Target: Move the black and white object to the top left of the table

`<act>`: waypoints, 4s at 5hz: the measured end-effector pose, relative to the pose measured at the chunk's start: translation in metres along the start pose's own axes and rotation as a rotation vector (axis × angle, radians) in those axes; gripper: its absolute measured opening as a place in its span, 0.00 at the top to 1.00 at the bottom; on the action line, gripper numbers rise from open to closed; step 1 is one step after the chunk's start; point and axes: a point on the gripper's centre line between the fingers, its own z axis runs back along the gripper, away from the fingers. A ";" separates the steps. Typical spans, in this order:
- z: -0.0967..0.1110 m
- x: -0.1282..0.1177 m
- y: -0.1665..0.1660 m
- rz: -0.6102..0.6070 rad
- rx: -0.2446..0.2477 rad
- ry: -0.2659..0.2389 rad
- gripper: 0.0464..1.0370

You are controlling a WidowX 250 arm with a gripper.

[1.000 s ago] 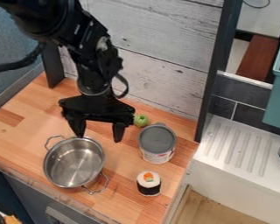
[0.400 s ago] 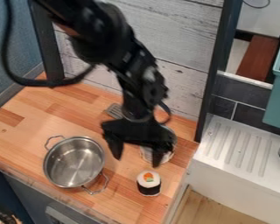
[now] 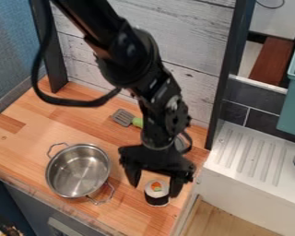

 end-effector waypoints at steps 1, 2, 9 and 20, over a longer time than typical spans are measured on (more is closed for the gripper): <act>-0.006 -0.003 -0.001 -0.021 -0.010 0.007 0.04; -0.016 -0.006 0.002 -0.015 0.005 0.031 0.09; 0.039 0.030 0.070 0.193 0.039 -0.096 0.65; -0.044 0.139 0.229 0.439 0.108 -0.071 0.03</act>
